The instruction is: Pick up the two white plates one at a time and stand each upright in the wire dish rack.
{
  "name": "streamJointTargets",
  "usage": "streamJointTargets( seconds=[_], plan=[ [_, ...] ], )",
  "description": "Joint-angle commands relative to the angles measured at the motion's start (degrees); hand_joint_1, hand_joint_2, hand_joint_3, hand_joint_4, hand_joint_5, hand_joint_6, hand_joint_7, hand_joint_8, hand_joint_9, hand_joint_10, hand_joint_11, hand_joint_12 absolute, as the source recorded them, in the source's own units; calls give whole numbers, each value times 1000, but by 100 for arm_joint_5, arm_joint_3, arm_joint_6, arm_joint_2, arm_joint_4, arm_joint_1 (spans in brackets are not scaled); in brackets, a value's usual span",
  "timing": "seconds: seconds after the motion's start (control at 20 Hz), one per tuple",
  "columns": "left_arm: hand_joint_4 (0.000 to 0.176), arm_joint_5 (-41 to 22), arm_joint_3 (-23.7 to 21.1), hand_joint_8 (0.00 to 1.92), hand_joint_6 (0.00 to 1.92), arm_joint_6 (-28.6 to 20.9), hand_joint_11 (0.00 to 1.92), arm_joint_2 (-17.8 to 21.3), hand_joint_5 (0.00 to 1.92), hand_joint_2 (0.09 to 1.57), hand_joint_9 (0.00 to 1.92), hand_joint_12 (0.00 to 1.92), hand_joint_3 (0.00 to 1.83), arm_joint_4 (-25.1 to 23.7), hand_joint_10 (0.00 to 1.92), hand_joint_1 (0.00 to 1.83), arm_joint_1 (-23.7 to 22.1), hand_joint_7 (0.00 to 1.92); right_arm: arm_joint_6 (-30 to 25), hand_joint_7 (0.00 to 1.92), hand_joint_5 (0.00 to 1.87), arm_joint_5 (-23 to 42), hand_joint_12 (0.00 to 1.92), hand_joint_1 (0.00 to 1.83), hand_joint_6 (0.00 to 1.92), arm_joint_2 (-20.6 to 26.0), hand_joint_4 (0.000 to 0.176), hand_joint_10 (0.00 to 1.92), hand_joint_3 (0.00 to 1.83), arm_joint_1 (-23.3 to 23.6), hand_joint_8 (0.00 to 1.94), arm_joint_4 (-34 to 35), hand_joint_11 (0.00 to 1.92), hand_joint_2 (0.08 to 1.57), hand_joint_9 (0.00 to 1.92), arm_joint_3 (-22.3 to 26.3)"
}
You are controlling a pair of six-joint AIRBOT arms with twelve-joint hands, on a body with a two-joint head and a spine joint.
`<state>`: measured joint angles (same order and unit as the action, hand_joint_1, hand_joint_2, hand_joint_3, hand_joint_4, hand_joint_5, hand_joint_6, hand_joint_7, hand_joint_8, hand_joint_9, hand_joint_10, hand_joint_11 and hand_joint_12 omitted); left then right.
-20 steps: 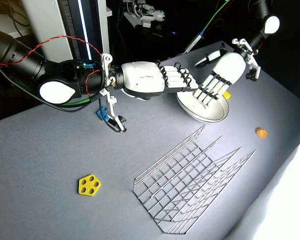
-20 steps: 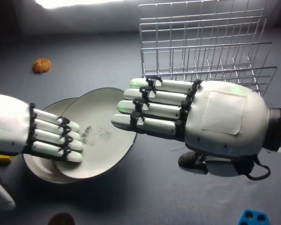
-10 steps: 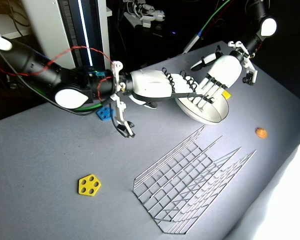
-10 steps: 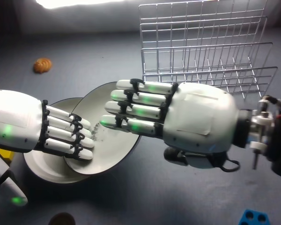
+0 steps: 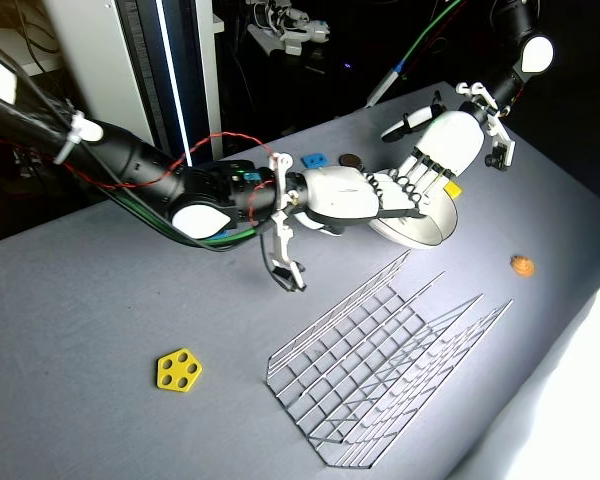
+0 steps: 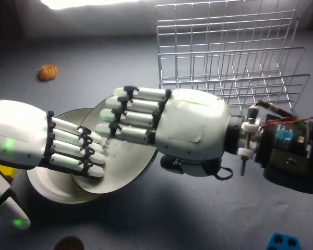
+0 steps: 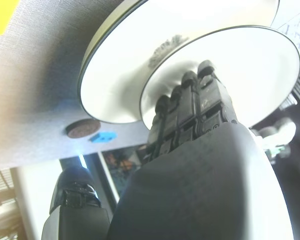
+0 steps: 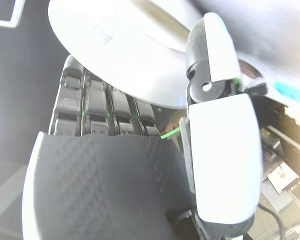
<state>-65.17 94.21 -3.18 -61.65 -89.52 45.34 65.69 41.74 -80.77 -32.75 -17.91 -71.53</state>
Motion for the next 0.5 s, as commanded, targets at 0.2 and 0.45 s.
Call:
streamJointTargets(
  seconds=[0.2, 0.45],
  plan=[
    [0, -210, 10, 0, 1, -24, 0, -73, 43, 1054, 0, 0, 0, 280, 0, 0, -51, 1, 16, 369, 351, 624, 959, 1094, 21, -139, 0, 45, 0, 169, 0, 71, 0, 1108, 317, -127],
    [0, -216, 7, 5, 5, -26, 6, -55, 56, 1055, 8, 3, 0, 280, 3, 0, -51, 16, 16, 923, 812, 624, 1194, 1126, 977, -224, 0, 90, 40, 257, 26, 71, 335, 1172, 827, -155]
  ],
)
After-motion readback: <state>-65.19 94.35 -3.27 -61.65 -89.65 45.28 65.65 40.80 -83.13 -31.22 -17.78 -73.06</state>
